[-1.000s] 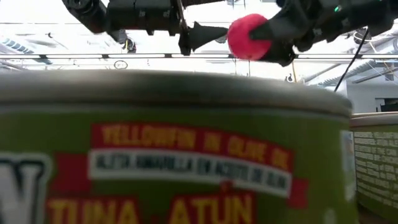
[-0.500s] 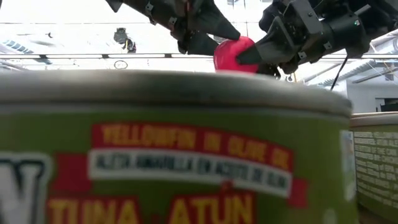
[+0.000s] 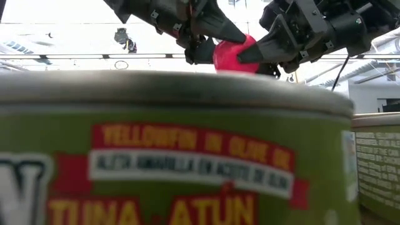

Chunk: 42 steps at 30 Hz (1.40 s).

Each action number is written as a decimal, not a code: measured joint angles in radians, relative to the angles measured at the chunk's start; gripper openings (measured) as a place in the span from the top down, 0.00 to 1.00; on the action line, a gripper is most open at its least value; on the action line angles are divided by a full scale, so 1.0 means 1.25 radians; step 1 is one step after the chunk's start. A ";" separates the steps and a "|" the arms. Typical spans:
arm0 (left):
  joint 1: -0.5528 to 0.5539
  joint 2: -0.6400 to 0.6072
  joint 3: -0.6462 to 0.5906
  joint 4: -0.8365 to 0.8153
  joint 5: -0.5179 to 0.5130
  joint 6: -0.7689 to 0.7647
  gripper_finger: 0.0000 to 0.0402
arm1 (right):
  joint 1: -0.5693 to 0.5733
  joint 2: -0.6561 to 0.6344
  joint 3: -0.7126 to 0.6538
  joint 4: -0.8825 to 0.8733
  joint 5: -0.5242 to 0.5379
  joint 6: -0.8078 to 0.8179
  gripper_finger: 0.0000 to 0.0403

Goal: Pick & Place Food Item
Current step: Put the red apple into the left transparent bin

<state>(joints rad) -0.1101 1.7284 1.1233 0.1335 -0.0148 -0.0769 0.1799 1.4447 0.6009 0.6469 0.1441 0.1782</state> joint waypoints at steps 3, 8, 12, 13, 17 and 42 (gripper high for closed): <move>0.005 0.023 0.000 0.031 0.001 0.001 0.05 | 0.000 0.000 -0.003 -0.003 0.000 0.000 0.27; 0.021 0.026 0.000 0.041 0.019 0.016 0.09 | -0.001 -0.001 -0.003 -0.004 0.011 -0.001 0.27; 0.022 0.019 0.000 0.038 0.032 0.017 0.22 | -0.001 -0.001 -0.003 0.004 0.012 0.000 0.27; 0.022 0.019 0.000 0.039 0.029 0.017 0.22 | -0.001 -0.001 -0.003 0.005 0.012 0.000 0.27; 0.023 0.007 0.001 0.040 -0.062 0.037 0.22 | -0.002 -0.001 0.000 0.005 0.014 0.001 0.10; 0.292 -0.202 -0.298 0.162 -0.256 -0.094 0.22 | -0.004 -0.340 -0.058 -0.224 -0.033 0.037 0.23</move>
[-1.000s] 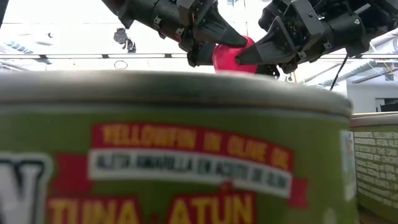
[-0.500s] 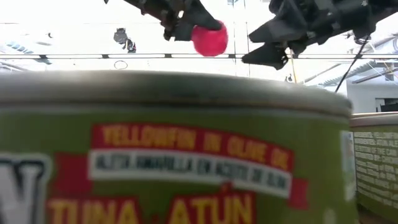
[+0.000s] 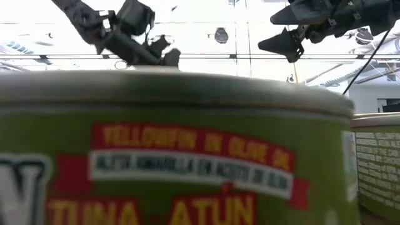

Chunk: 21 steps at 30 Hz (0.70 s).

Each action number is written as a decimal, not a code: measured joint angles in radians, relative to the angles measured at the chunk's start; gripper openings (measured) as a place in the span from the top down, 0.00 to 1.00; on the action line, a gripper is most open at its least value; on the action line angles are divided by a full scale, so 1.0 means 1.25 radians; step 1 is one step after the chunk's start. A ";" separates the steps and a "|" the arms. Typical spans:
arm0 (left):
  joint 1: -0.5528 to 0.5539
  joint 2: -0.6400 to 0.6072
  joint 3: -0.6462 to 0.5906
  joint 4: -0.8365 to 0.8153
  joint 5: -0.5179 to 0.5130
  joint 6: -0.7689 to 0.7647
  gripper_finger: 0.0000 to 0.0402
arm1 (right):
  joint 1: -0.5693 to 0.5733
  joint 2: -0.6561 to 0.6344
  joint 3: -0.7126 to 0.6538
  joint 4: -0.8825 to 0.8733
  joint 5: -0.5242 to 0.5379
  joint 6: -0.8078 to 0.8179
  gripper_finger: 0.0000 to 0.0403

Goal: Pick & Place Food Item
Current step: Put the red apple into the left transparent bin

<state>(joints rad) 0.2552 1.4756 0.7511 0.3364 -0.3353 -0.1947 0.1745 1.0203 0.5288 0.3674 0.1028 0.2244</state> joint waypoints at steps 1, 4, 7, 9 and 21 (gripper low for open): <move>0.013 0.014 -0.004 0.008 0.011 -0.006 0.22 | 0.000 0.000 -0.006 0.010 0.000 0.000 0.24; 0.036 0.046 0.003 0.040 0.050 -0.020 0.22 | 0.001 0.001 -0.020 0.051 -0.001 0.000 0.24; 0.045 0.092 0.008 0.077 0.052 -0.020 0.22 | 0.002 0.000 -0.026 0.068 -0.001 0.000 0.23; 0.047 0.118 0.003 0.094 0.053 -0.021 0.22 | 0.003 0.001 -0.026 0.066 0.000 0.000 0.23; 0.052 0.189 0.007 0.107 0.057 -0.054 0.22 | 0.003 0.001 -0.026 0.066 0.000 -0.001 0.23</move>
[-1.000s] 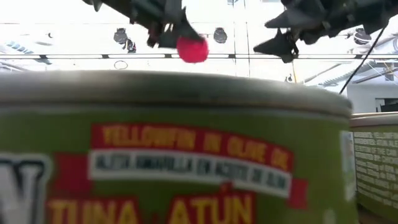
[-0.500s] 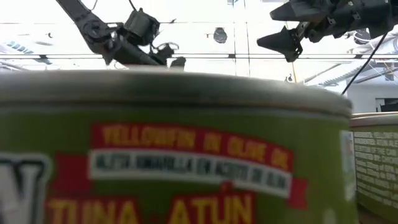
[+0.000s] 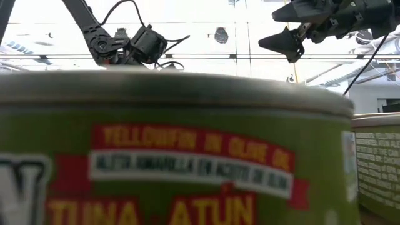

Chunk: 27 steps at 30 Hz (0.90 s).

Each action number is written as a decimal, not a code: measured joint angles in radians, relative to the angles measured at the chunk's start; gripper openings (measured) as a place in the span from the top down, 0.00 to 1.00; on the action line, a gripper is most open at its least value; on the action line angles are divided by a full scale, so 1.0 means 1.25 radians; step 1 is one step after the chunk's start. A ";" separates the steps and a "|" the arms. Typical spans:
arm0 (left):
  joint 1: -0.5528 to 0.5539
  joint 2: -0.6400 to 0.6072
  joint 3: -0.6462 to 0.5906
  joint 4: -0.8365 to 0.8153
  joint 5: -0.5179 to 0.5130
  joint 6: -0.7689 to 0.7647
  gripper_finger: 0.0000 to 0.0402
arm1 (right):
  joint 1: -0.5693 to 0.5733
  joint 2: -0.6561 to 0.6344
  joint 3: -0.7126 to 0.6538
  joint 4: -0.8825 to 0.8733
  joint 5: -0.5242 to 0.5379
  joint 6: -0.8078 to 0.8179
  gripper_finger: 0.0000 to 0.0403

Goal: Pick & Place Food Item
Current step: Put the red apple into the left transparent bin

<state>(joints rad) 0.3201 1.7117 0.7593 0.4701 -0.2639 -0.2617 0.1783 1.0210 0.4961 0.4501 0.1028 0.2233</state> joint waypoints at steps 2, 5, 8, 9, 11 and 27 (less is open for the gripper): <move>0.002 0.002 0.000 -0.006 -0.002 -0.008 0.22 | 0.000 0.000 0.000 0.001 0.000 -0.001 0.23; 0.004 0.013 0.000 -0.005 -0.003 -0.009 0.22 | 0.000 0.000 0.000 0.001 0.000 0.000 0.23; 0.004 0.016 0.000 -0.021 -0.005 -0.024 0.22 | 0.000 0.000 0.000 0.001 0.000 0.000 0.23; 0.004 0.019 0.001 -0.022 -0.004 -0.026 0.22 | 0.000 0.000 0.000 0.001 0.000 0.000 0.23; 0.004 0.019 0.001 -0.025 -0.002 -0.023 0.20 | 0.000 0.000 0.000 0.001 0.000 0.000 0.23; -0.011 0.019 0.000 -0.021 -0.016 0.018 0.23 | 0.000 0.000 0.000 0.002 0.000 0.000 0.23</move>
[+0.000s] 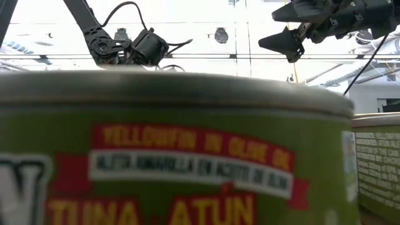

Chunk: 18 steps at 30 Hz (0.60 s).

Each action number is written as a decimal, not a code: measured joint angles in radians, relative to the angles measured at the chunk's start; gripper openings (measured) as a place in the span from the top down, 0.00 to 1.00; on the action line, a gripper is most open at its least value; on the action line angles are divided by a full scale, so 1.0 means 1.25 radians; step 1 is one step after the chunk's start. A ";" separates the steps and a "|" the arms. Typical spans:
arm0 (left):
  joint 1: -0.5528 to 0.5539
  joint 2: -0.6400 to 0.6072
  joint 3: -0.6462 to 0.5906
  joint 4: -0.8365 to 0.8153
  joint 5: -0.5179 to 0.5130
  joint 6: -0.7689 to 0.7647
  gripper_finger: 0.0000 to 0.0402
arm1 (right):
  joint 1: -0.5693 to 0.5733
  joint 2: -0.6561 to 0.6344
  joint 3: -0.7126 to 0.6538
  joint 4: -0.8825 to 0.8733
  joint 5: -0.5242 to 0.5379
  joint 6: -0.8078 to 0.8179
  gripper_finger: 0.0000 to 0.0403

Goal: Pick & Place Food Item
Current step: Put the red apple into the left transparent bin, then put the yellow mango into the left transparent bin

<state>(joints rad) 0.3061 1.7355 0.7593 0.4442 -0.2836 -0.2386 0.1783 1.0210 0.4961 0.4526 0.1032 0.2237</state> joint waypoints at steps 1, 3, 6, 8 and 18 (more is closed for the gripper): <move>0.000 0.000 0.000 0.000 0.000 0.000 0.21 | 0.000 0.000 0.000 0.000 0.000 0.000 0.23; 0.000 -0.001 0.000 0.000 0.001 0.001 0.17 | 0.000 0.000 0.000 0.000 0.000 0.000 0.23; 0.000 -0.014 -0.002 0.007 0.001 0.001 0.10 | 0.000 0.000 0.000 0.000 0.000 0.000 0.23; 0.000 -0.030 -0.002 0.018 0.003 0.000 0.06 | 0.000 0.000 0.000 0.000 0.000 0.000 0.23; -0.001 -0.055 -0.001 0.017 0.003 -0.001 0.01 | 0.000 0.000 0.000 0.000 0.000 0.000 0.23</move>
<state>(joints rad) 0.3054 1.6669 0.7582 0.4656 -0.2799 -0.2393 0.1787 1.0210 0.4961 0.4522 0.1032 0.2237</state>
